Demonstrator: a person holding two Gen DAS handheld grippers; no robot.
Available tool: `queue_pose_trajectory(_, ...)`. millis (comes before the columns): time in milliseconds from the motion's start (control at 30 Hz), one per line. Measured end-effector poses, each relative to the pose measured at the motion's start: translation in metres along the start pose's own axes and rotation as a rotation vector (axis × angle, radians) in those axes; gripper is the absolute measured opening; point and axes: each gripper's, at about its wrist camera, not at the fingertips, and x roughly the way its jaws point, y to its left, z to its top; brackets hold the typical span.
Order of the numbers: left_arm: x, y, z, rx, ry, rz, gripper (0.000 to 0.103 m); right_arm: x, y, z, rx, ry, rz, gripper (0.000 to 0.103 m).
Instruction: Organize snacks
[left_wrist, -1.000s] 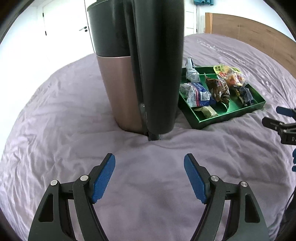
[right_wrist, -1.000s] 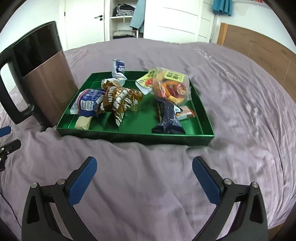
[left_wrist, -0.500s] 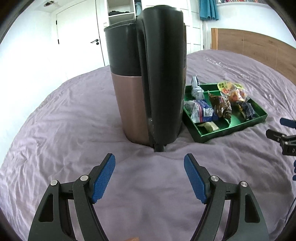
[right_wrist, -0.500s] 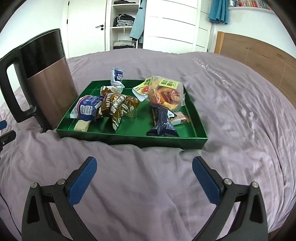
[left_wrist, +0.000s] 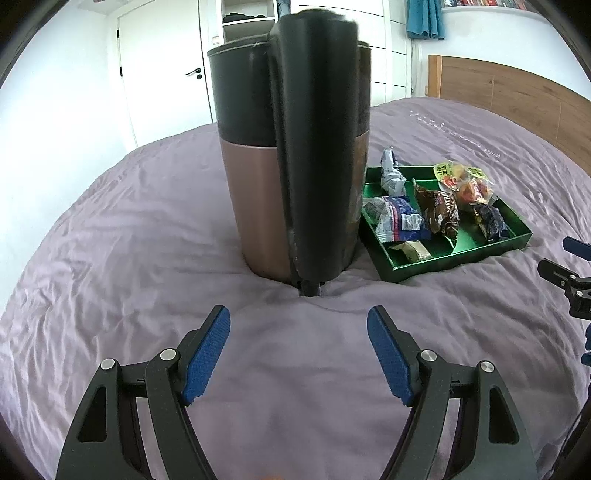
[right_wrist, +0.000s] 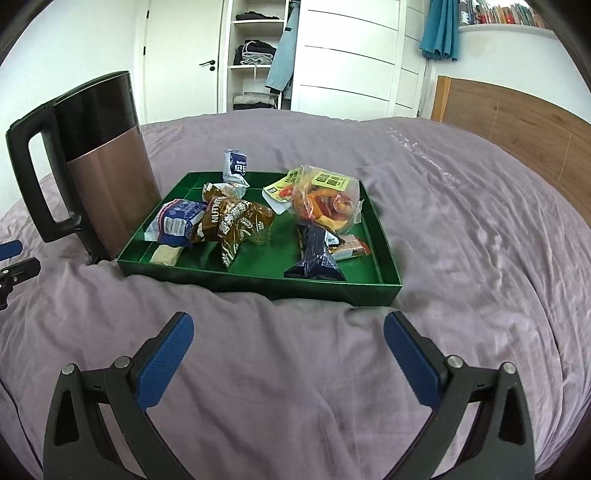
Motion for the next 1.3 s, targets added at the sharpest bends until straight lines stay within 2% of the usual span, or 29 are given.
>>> queue_pose_trajectory(433,-0.020,-0.010,0.008,0.023,-0.104,0.009,0.072,-0.011,-0.008,-0.002,0.019,-0.038,-0.002,0.103)
queue_pose_trajectory(500,-0.022,-0.011,0.008,0.025,-0.109,0.000,0.074,-0.013,-0.009,-0.003,0.017,-0.040,-0.001,0.103)
queue_pose_trajectory(567,-0.023,-0.012,0.009,0.028,-0.110,-0.004,0.084,-0.013,-0.008,-0.003,0.014,-0.040,-0.003,0.103)
queue_pose_trajectory(633,-0.025,-0.014,0.010,0.033,-0.116,0.002,0.085,-0.014,-0.008,-0.003,0.010,-0.041,-0.003,0.103)
queue_pose_trajectory(1300,-0.014,-0.014,0.005,0.032,-0.051,-0.007,0.085,-0.006,-0.004,-0.002,0.011,-0.024,0.015,0.103)
